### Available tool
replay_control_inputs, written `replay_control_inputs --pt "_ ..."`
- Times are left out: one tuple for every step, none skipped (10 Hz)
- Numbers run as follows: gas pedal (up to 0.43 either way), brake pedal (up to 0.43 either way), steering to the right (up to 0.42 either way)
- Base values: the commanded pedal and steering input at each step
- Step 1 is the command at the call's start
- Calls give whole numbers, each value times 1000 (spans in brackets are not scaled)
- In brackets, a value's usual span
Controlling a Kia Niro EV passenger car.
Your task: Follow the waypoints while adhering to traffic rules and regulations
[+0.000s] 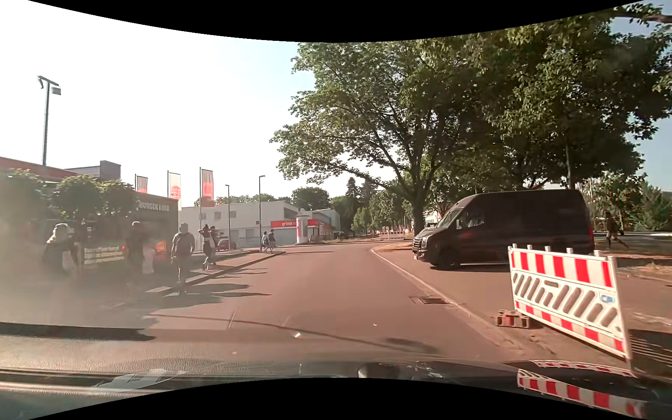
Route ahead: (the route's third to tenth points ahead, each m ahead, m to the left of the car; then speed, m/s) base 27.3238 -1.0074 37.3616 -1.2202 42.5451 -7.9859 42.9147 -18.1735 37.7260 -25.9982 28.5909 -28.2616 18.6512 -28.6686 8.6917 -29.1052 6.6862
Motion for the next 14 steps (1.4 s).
replay_control_inputs --pt "47 0 -5" --pt "47 0 -5" --pt "47 0 -5" --pt "39 0 -5" --pt "39 0 -5" --pt "39 0 -6" --pt "28 0 -5" --pt "20 0 -5" --pt "8 0 -5" --pt "8 0 -5" --pt "8 0 -5" --pt "0 0 -4" --pt "0 0 0" --pt "0 0 0"
